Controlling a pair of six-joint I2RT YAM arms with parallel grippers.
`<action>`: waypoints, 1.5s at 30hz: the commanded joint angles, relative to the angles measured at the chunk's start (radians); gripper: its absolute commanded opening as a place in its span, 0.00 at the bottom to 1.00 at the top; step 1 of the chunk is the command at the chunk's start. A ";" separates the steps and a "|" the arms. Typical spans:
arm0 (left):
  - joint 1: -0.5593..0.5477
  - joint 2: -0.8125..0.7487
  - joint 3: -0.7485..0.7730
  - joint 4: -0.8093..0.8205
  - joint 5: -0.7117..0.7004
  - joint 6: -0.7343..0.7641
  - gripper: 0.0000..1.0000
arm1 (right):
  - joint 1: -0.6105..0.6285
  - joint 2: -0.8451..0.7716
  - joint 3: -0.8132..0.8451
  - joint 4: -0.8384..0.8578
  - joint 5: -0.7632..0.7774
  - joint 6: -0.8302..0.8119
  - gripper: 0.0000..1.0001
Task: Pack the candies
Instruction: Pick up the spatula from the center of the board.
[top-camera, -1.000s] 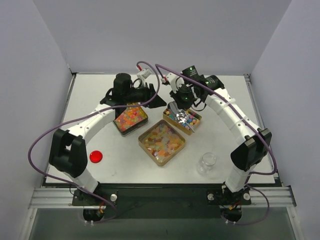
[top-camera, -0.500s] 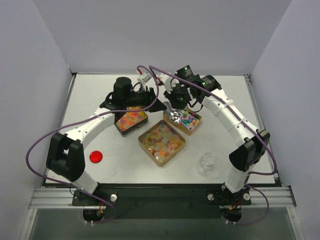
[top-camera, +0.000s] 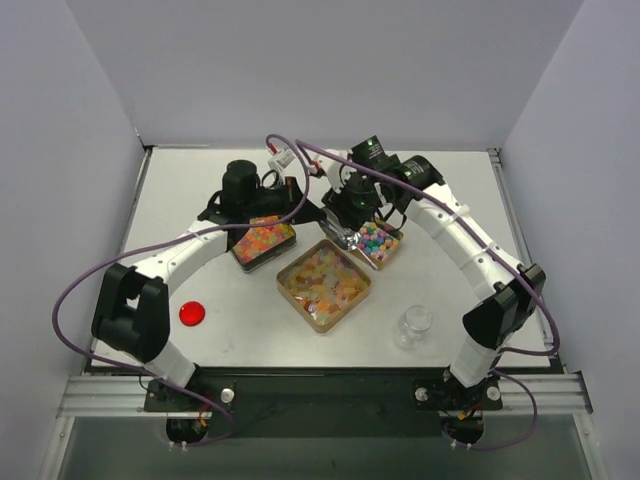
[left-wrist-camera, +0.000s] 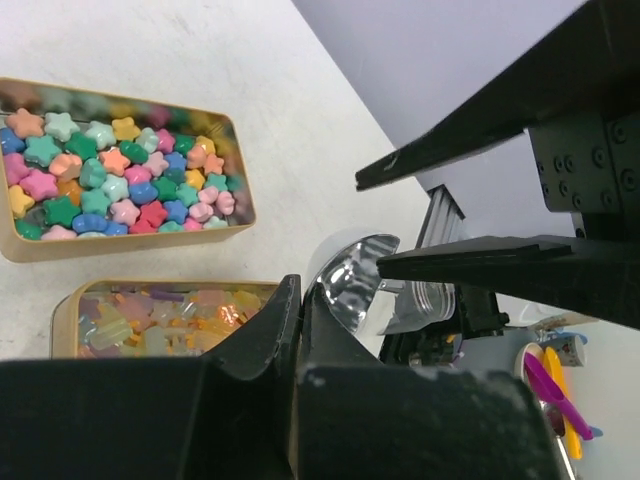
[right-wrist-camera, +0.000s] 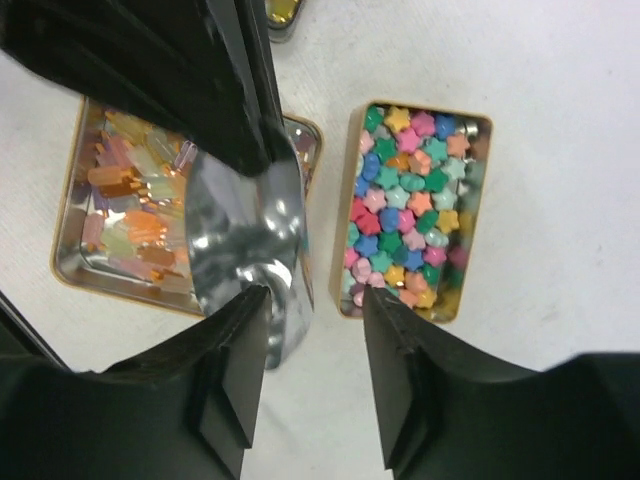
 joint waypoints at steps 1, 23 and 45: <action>0.075 -0.029 -0.064 0.154 0.056 -0.128 0.00 | -0.053 -0.150 -0.058 -0.007 0.054 -0.004 0.45; 0.148 0.014 -0.049 0.097 -0.088 -0.356 0.00 | -0.053 -0.426 -0.726 0.726 -0.032 -0.058 0.54; 0.152 0.037 -0.044 0.087 -0.089 -0.366 0.00 | -0.027 -0.313 -0.704 0.789 -0.014 -0.130 0.37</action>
